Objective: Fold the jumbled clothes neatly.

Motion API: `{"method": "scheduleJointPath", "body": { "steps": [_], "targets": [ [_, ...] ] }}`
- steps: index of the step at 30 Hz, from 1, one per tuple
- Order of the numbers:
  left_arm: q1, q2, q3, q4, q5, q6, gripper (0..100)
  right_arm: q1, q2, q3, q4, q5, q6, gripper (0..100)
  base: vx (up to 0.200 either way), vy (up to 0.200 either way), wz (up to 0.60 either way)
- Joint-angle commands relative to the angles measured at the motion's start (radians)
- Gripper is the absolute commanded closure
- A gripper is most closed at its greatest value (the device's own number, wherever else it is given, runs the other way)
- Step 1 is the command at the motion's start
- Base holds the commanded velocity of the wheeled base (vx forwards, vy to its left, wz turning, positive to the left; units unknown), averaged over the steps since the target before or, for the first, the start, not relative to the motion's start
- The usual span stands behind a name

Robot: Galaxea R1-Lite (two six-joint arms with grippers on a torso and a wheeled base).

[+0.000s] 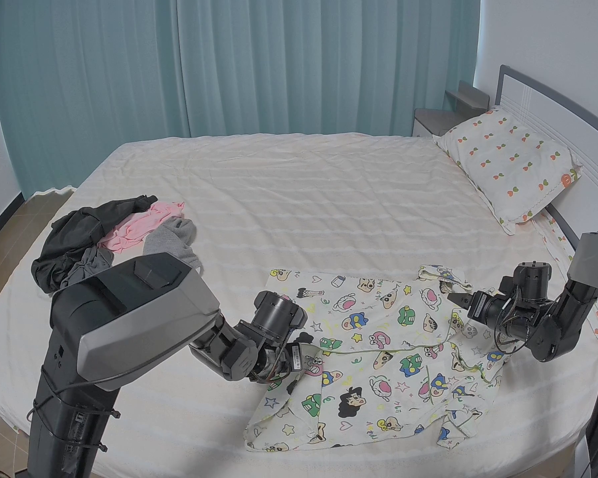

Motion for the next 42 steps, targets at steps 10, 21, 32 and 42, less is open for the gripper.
{"method": "scheduleJointPath", "body": {
  "steps": [10,21,32,42],
  "targets": [
    [0.049,-0.052,0.036,-0.015,-0.027,-0.023,100,0.0,0.009,0.0,0.0,-0.001,-0.004,0,0.0,0.0,0.0],
    [0.001,-0.075,-0.016,-0.016,-0.216,-0.092,0,0.002,0.019,0.0,0.0,-0.001,-0.007,0,0.0,0.0,0.0],
    [-0.014,-0.043,-0.007,0.014,-0.316,0.001,0,0.002,0.024,0.0,0.0,-0.001,-0.016,0,0.0,0.0,0.0],
    [-0.017,-0.006,-0.056,0.05,-0.256,0.021,0,0.002,0.029,0.0,-0.002,-0.002,-0.016,0,0.0,0.0,0.0]
  ]
}}
